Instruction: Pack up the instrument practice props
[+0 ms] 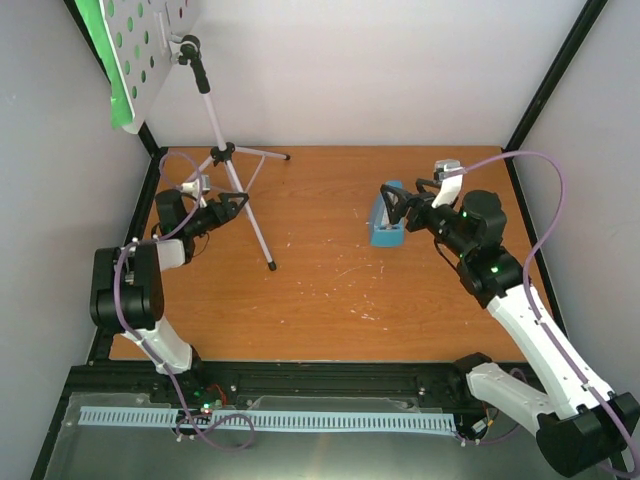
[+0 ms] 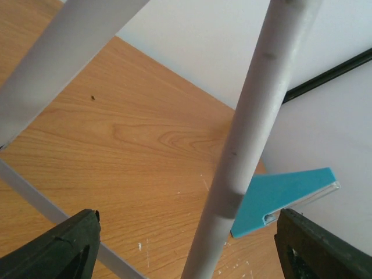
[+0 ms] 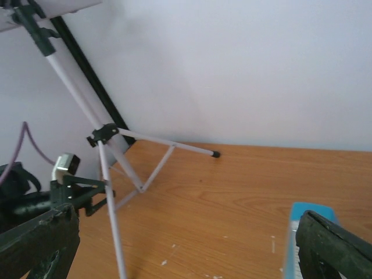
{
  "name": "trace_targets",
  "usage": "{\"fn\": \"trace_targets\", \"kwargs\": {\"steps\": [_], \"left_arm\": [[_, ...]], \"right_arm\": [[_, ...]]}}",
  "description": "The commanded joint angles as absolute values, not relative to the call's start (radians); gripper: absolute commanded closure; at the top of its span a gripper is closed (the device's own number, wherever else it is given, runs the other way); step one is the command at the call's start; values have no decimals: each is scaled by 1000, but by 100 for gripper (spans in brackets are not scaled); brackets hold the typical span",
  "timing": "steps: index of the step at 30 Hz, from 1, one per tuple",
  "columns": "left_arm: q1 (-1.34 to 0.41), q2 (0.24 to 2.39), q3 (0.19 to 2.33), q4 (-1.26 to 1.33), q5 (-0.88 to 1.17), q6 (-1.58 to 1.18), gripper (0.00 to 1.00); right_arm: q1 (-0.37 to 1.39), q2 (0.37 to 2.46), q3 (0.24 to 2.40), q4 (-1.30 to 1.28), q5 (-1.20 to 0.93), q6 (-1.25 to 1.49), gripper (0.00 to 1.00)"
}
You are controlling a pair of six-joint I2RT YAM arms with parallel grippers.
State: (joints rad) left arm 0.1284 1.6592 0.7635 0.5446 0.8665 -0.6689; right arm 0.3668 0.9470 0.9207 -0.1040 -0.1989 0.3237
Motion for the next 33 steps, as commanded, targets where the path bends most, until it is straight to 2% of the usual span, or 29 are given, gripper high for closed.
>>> {"fn": "trace_targets", "kwargs": {"steps": [1,5,8,12,14,16,19,24,27,33], "left_arm": [[133,1695,782,798,947,-747,21],[119,1730,838,768,957,-736,41],[103,1744,853,805,959,-738,50],[91,1741,878,750,964,-670,63],[91,1730,894,666,950,-604,75],[92,1729,898,644,950,-581,82],[92,1739,899,644,968,-575,98],[92,1670,806,666,925,-564,100],[89,1575,746,568,852,-525,100],[-44,1276,604,391,538,-554,100]], "right_arm": [[362,992,936,-83,-296,356,0],[362,1124,1107,-147,-352,327,0],[362,1211,1192,-180,-439,299,0],[362,1219,1122,-58,-469,360,0],[362,1213,1081,-3,-495,385,0],[362,1214,1077,-11,-506,368,0],[362,1200,1074,-55,-477,338,0],[362,1156,1022,-42,-464,319,0],[362,1150,1022,-75,-464,285,0],[363,1097,936,-47,-425,280,0]]}}
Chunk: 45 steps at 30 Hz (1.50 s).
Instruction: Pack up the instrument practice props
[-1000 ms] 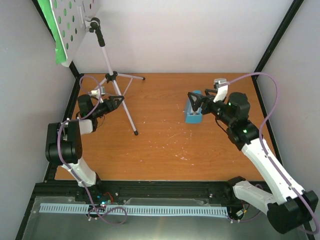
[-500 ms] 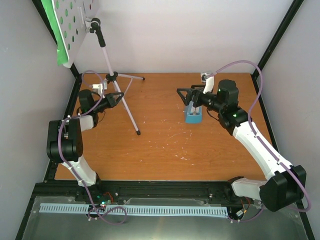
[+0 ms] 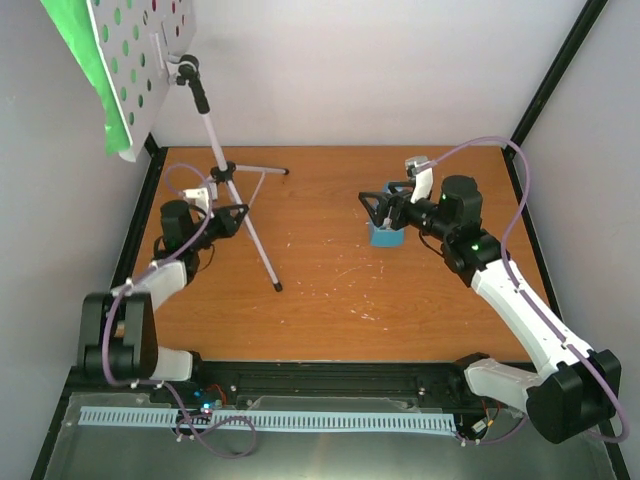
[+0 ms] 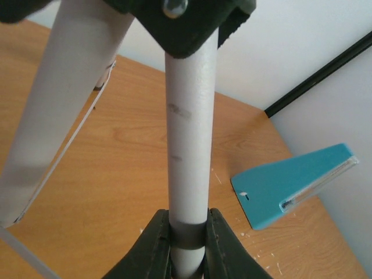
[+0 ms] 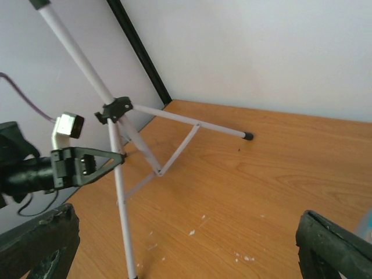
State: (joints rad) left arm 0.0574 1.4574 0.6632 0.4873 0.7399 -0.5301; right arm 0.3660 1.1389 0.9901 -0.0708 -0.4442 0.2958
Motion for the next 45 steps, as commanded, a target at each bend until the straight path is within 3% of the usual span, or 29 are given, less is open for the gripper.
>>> {"fn": "trace_targets", "kwargs": {"steps": [1,7,14,17,18,23,26,32,36,41,45], "left_arm": [[-81,1231,570,399,491,-595,100],[-344,1130,478,487,180,-788,100],[-540,1294,531,653,29,-871,100],[-591,1389,602,701,56,-878,99],[-599,1424,628,704,82,-876,95],[-614,1458,646,722,143,-864,32],[-613,1333,586,662,107,-803,14],[-570,936,547,192,-2,-600,3],[-354,818,592,-38,160,-454,1],[-56,973,629,48,595,-459,1],[-8,1110,654,351,782,-520,1]], "right_arm": [[363,1090,921,-26,-435,284,0],[363,1089,901,-5,-457,293,0],[364,1035,844,23,-431,302,0],[364,1033,843,-4,-411,296,0],[363,1029,837,-4,-413,297,0],[363,1009,819,10,-423,289,0],[364,1004,816,23,-438,272,0],[364,1012,792,78,-483,251,0],[364,1014,787,93,-507,228,0],[363,1012,782,106,-556,223,0],[364,1000,776,89,-584,231,0]]}}
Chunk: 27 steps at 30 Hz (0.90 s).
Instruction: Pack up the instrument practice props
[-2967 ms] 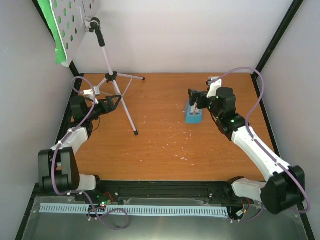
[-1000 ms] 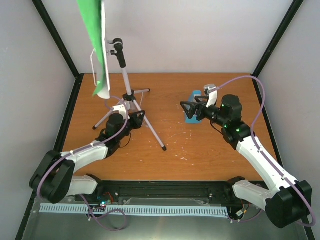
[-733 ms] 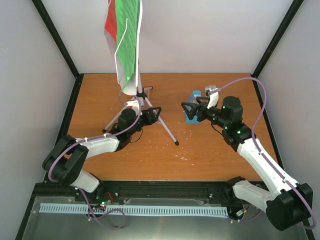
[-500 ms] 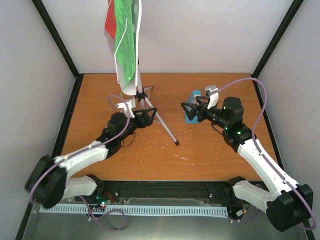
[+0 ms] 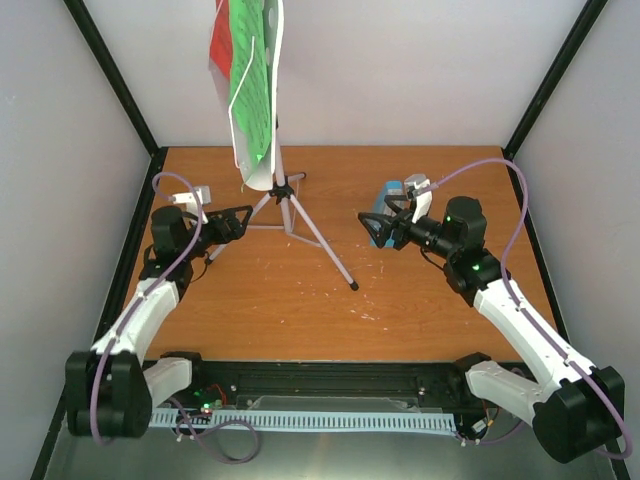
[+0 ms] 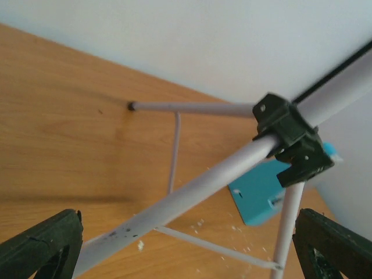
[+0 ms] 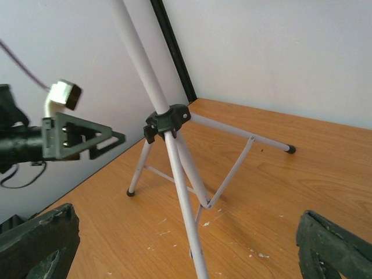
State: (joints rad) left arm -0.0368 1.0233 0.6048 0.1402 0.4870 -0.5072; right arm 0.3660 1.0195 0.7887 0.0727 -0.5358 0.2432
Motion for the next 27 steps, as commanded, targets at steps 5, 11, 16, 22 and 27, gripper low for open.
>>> {"fn": "trace_targets", "kwargs": {"steps": [5,11,16,22,27], "left_arm": [[48,1244,709,452,970,-376,1],[62,1306,735,431,969,-176,1],[64,1408,784,416,1042,-143,2],[64,1485,804,392,1099,-109,4],[42,1516,808,366,1149,-112,8]], "right_arm": [[364,971,775,60,-601,215,0],[363,945,786,21,-582,182,0],[363,933,789,24,-582,182,0],[363,926,771,36,-577,191,0],[364,934,774,31,-581,186,0]]}}
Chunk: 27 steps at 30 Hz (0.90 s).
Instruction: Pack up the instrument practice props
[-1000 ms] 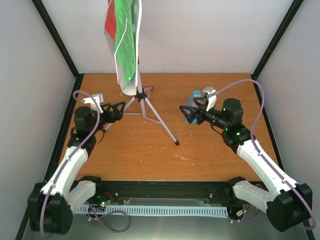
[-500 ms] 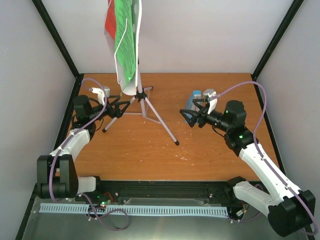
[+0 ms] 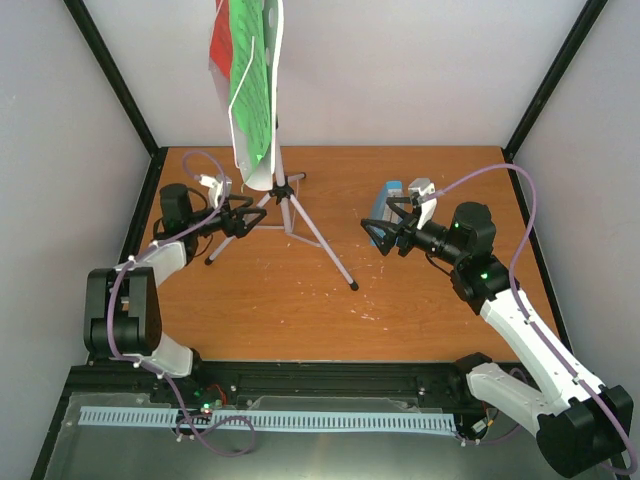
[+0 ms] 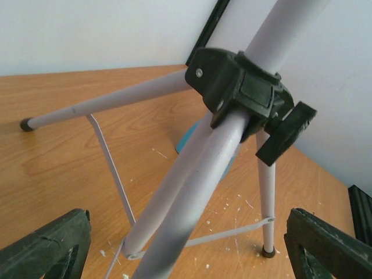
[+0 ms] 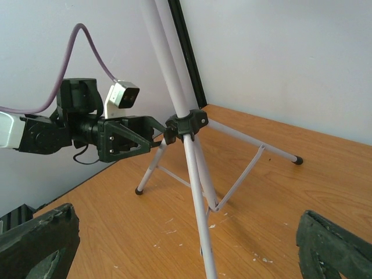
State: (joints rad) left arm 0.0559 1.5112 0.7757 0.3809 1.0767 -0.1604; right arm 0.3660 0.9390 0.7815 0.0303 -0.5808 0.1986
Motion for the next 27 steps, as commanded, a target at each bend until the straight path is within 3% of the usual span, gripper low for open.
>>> {"fn": "trace_targets", "kwargs": {"steps": [1,16,21,27], "left_arm": [[32,1513,800,361,1140,-110,9],[-175,1426,756,239,999,-90,10],[-178,1527,889,186,1008,-95,45],[-192,1557,935,168,1010,-64,65]], "right_arm": [[364,933,772,34,-578,188,0],[363,912,755,6,-554,172,0],[364,918,769,2,-564,174,0],[363,899,764,-22,-537,166,0]]}}
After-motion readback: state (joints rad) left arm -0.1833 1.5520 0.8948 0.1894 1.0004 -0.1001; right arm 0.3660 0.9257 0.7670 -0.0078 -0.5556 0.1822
